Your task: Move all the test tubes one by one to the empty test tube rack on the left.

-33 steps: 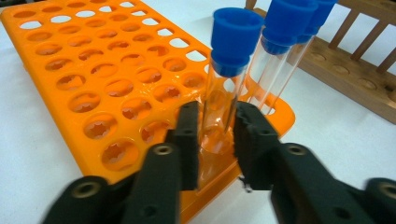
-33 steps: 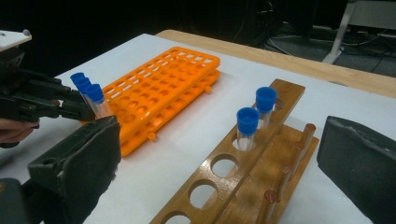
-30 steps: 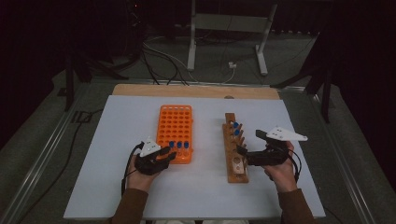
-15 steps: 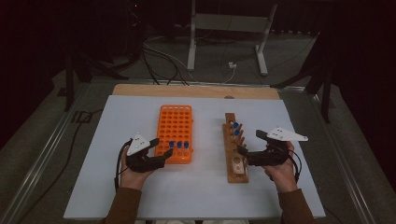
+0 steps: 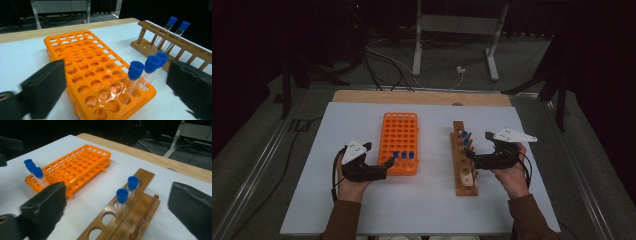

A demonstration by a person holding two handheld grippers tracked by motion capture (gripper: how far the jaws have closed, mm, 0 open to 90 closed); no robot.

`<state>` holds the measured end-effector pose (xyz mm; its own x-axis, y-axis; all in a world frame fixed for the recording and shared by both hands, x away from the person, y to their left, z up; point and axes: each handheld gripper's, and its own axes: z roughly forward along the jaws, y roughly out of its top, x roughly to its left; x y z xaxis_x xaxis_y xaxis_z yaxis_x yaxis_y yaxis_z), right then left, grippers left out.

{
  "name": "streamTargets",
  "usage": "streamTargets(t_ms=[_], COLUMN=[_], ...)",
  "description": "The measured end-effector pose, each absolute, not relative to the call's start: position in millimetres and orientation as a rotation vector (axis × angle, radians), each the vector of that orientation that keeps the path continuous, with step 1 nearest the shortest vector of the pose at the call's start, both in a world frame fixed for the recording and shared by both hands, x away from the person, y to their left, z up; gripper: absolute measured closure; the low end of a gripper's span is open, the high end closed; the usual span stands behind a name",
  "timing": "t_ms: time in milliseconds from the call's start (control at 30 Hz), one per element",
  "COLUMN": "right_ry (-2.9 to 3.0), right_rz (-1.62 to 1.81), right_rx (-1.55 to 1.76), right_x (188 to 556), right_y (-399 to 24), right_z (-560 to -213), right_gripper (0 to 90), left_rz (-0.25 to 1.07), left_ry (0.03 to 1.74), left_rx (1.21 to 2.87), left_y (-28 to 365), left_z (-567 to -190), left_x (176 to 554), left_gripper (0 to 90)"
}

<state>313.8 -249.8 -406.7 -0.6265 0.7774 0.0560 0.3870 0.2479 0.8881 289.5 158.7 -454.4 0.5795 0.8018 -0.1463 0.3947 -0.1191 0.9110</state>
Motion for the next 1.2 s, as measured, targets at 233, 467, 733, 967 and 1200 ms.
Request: streamTargets(t_ms=[233,467,733,967,1200], right_ry=[2.169,2.237,2.236,2.221,2.231], right_rz=[1.272,1.209,1.135,1.142,1.144], right_rx=[1.065,1.066,1.037,1.051,1.07], right_x=[330,341,346,349,350], right_y=[-235,-231,-226,-225,-226], right_z=[-418,-438,-447,-450,-452], right_gripper=[11.6,42.2,72.2,75.4,75.3], left_rz=[0.462,0.463,0.458,0.459,0.456], left_ry=[1.0,1.001,0.992,0.991,0.995], left_rx=[1.724,1.708,1.717,1.716,1.713], left_y=[158,160,158,158,159], left_z=[-452,-450,-450,-450,-450], left_x=[290,290,290,290,290], left_gripper=[0.9,0.9,0.9,0.9,0.9])
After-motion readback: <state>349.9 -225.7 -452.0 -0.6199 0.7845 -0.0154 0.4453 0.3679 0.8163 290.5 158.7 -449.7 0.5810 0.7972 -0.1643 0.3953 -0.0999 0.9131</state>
